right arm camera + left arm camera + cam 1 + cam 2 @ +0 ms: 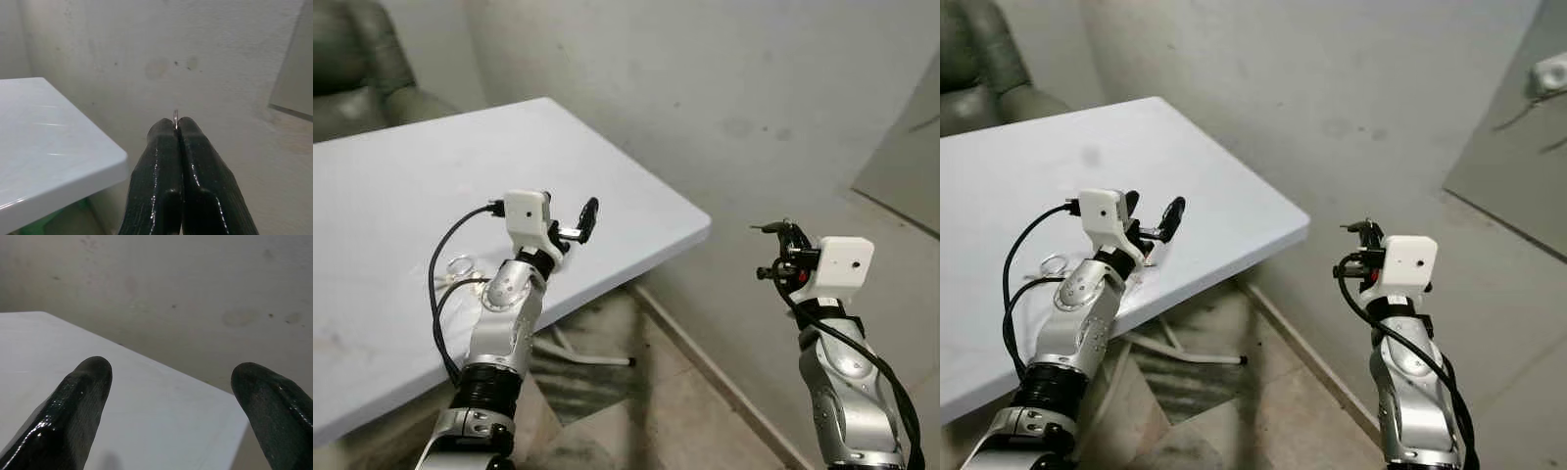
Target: Hang keys on a hook
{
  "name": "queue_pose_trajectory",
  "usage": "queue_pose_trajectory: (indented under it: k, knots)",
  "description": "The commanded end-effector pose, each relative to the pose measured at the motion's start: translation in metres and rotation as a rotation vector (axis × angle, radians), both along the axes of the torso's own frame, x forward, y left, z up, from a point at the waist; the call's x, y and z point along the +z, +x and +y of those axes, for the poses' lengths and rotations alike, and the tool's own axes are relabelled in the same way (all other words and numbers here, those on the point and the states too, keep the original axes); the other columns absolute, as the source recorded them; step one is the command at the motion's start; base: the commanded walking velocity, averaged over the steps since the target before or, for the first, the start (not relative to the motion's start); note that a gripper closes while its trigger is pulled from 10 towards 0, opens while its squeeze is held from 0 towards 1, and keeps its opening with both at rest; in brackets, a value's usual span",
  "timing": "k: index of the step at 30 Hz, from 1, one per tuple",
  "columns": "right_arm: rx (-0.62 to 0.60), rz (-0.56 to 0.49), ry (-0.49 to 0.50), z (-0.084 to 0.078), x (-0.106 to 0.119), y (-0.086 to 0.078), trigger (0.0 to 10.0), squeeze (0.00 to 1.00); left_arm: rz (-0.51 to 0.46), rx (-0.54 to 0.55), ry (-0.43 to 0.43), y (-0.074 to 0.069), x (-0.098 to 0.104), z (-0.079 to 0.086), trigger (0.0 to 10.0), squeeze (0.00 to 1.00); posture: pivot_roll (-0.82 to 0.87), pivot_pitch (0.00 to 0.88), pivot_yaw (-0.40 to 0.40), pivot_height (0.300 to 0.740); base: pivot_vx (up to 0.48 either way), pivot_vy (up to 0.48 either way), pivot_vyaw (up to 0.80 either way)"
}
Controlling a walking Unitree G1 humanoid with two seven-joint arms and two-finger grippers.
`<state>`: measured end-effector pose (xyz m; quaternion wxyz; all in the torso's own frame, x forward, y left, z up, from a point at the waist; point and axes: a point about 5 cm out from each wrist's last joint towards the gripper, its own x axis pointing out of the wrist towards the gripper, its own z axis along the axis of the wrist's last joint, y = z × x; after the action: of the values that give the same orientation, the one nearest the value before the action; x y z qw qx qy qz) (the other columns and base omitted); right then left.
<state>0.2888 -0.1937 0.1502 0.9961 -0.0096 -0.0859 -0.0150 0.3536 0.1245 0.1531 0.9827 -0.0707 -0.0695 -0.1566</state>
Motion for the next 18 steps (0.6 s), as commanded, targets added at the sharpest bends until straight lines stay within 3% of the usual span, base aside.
queue_pose_trajectory:
  k: [1, 18]
  knots:
    - [0.003, -0.018, -0.004, 0.0007, 0.0066, 0.0024, 10.0, 0.00, 0.005, 0.012, 0.000, 0.0027, 0.0031, 0.0022, 10.0, 0.00, -0.07, 0.000, -0.033, 0.740, 0.000, 0.000, -0.74]
    - [0.014, -0.007, -0.005, 0.0022, 0.0055, 0.0032, 10.0, 0.00, 0.013, 0.033, 0.000, 0.0062, 0.0035, 0.0065, 10.0, 0.00, -0.07, 0.000, -0.040, 0.740, 0.000, 0.000, -0.74]
